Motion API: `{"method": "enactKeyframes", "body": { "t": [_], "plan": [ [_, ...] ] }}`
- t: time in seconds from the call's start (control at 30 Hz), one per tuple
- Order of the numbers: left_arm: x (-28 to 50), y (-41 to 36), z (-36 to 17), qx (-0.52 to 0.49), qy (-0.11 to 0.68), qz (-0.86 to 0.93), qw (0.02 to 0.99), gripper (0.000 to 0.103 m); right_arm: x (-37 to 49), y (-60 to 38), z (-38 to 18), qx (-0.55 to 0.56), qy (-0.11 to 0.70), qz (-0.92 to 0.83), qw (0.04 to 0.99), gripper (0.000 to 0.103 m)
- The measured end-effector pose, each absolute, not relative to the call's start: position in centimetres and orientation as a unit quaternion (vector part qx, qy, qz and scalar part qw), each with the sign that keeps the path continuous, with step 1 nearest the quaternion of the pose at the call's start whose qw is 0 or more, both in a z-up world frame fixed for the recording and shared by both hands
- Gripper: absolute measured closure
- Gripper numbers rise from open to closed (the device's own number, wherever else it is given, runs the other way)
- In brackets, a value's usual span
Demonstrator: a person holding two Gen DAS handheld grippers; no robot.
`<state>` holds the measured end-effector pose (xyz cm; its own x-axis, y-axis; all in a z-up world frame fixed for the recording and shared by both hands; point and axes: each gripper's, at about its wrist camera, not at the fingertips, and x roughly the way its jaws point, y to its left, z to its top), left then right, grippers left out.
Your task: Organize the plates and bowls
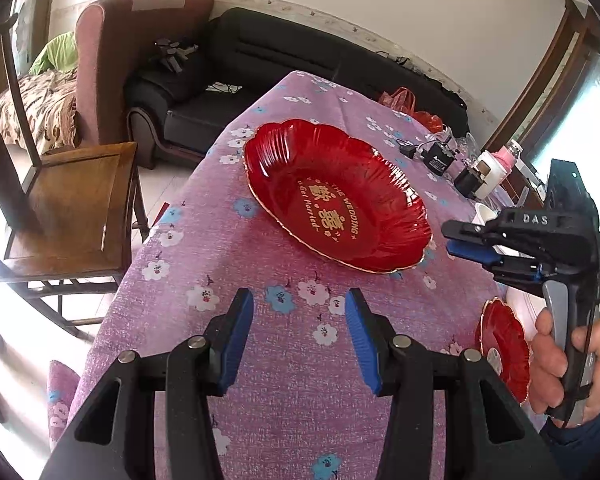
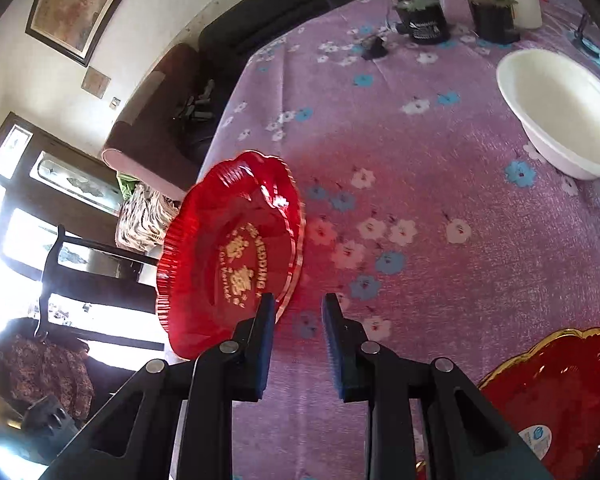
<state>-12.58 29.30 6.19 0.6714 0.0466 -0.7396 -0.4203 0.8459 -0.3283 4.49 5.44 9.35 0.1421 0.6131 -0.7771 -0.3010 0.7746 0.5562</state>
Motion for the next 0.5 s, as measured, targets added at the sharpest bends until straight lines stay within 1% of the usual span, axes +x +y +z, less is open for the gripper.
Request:
{"method": "enactKeyframes", "body": {
  "t": [0.17,0.2,0.23,0.33,0.5],
  "plan": [
    [-12.8,29.2,6.3,-0.246,0.383,0.131,0.881,0.056,6.0,7.2,6.4,0.163,0.606,0.302,0.718,0.075],
    [-12.8,29.1,6.4,-0.242,0.383,0.131,0.882,0.056,6.2,7.3,5.8,0.166,0.616,0.306,0.707,0.079],
    [-12.9,29.1,6.6,-0.240,0.382,0.133,0.882,0.056,5.9,7.2,5.5,0.170,0.619,0.310,0.702,0.089],
    [-12.9,29.2,6.7,-0.237,0.382,0.134,0.883,0.056,4.8,6.8,6.4,0.144,0.606,0.305,0.720,0.089],
    [-12.5,28.8,6.8,-0.234,0.383,0.127,0.885,0.056,2.8,4.7,6.8,0.111,0.618,0.313,0.713,0.089]
  ]
}}
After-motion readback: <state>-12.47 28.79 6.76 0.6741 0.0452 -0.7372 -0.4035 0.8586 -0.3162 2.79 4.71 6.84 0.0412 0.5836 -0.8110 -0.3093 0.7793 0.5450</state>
